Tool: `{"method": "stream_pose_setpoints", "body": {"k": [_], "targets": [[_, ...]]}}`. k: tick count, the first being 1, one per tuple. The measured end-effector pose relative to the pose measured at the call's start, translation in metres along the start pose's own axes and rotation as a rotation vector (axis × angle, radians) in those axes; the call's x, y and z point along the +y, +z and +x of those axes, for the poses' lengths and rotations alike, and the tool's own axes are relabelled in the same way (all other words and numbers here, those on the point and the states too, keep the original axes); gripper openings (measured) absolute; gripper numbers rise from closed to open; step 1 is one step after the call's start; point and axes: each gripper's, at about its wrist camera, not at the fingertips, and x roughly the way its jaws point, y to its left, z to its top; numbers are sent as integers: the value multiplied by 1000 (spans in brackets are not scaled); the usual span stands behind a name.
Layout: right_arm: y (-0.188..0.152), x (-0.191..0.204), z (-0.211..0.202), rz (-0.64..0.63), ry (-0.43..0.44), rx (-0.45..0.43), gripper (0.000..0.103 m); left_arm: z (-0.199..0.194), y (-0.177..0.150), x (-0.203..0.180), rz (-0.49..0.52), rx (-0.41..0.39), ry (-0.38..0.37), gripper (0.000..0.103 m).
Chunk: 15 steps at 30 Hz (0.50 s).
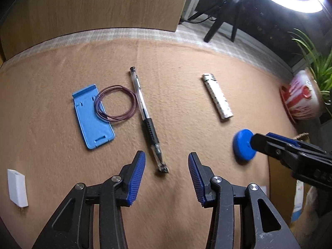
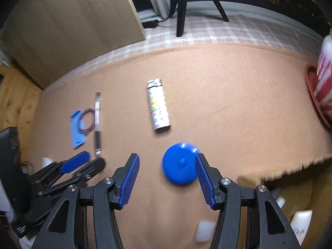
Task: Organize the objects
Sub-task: 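Move the right tool toward the blue tape measure while the left tool grasps the black pen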
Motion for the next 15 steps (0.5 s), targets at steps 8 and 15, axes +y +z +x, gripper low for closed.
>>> {"method": "stream_pose_setpoints", "body": {"k": [8, 15], "targets": [[7, 7, 22, -38, -66, 33, 52, 14, 9, 7, -30, 11, -9, 39], [8, 8, 24, -54, -99, 61, 52, 23, 15, 2, 22, 14, 35, 18]]}}
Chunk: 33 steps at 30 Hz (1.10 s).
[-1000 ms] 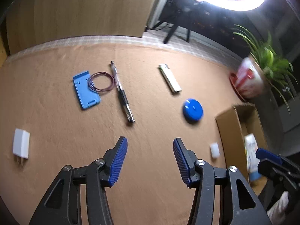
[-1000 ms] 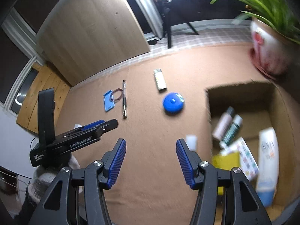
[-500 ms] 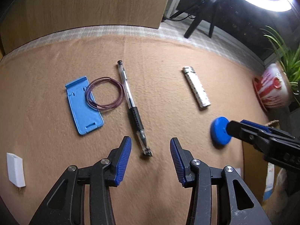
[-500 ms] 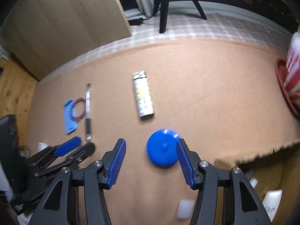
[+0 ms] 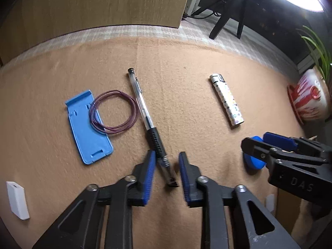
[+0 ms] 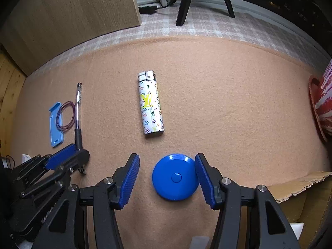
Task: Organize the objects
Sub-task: 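Move the right tool toward the blue tape measure while the left tool grasps the black pen, then grasp the blue round tape measure with the right tool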
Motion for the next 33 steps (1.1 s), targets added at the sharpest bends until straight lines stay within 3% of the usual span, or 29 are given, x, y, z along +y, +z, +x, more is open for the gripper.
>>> {"method": "stream_pose_setpoints", "body": {"k": [5, 11, 18, 26, 33], "targets": [[-1, -7, -2, 33, 16, 0, 51, -1, 1, 8, -26, 7, -21, 12], [-7, -2, 6, 5, 16, 48, 46, -3, -4, 8, -20, 3, -24, 11], [-21, 14, 2, -46, 35, 43, 46, -9, -23, 8, -16, 9, -42, 11], [-70, 34, -9, -104, 86, 2, 46, -29, -75, 22, -68, -3, -101, 11], [-106, 28, -23, -42, 159, -35, 46, -43, -107, 31, -97, -8, -119, 11]]}}
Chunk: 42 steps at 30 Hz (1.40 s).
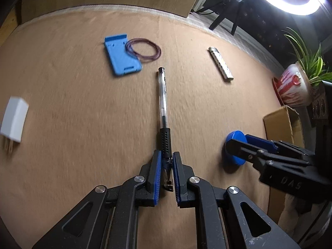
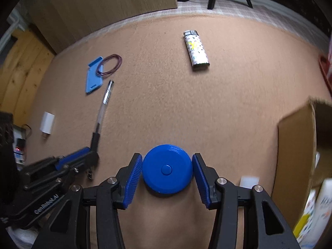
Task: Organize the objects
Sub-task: 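Grasp the blue round tape measure with the right tool, then carry the tape measure and black pen into the box and open both tools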
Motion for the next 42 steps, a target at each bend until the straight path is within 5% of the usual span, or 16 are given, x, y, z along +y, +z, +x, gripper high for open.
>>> {"method": "stream_pose_setpoints", "body": {"k": [12, 28, 42], "targets": [[-26, -25, -71, 72, 86, -143, 46, -34, -18, -32, 73, -33, -44, 11], [-98, -132, -148, 294, -59, -269, 46, -37, -15, -185, 316, -33, -211, 11], [-124, -167, -161, 350, -43, -297, 48, -4, -28, -278, 466, 14, -262, 14]]}}
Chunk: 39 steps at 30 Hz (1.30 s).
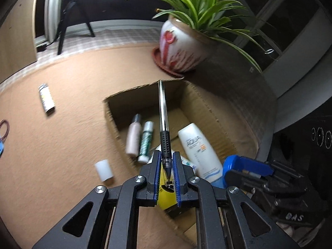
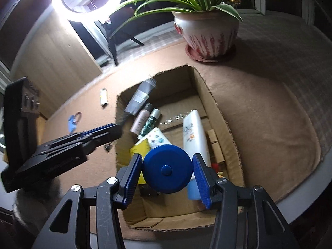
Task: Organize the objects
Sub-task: 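Carry the tape measure and black pen into the box and open both tools, then move the left tool to the blue phone stand and grasp it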
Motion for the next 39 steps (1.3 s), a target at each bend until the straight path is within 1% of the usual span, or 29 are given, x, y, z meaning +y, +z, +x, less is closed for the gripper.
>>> {"method": "stream_pose_setpoints", "body": {"k": [1, 2, 3, 7, 9, 15, 21, 26, 29, 32, 37, 39], "targets": [[1, -1, 0, 12, 2, 0, 51, 0, 1, 0, -8, -8, 1, 20], [1, -2, -1, 17, -3, 2, 53, 1, 1, 1, -21, -11, 6, 38], [1, -3, -3, 18, -6, -5, 53, 0, 2, 2, -27, -16, 4, 45], [0, -1, -8, 18, 11, -22, 53, -4, 0, 6, -3, -22, 31, 44], [-1, 3, -11, 12, 6, -32, 53, -9, -3, 10, 3, -27, 43, 44], [-4, 13, -13, -5, 13, -40, 53, -24, -13, 38, -42, -41, 61, 44], [-8, 27, -16, -17, 47, -44, 53, -33, -33, 76, -97, -27, 108, 43], [-10, 48, -13, -56, 75, -34, 53, -41, -46, 106, -145, -25, 144, 43], [-13, 62, -6, -77, 90, -17, 53, -49, -50, 128, -183, -34, 167, 43], [-15, 72, -2, -90, 101, -4, 53, -60, -52, 158, -243, -48, 195, 43], [-18, 88, 3, -112, 98, 10, 53, -73, -42, 207, -303, -55, 244, 43], [-19, 93, 5, -118, 97, 16, 53, -79, -35, 233, -345, -61, 270, 44]]}}
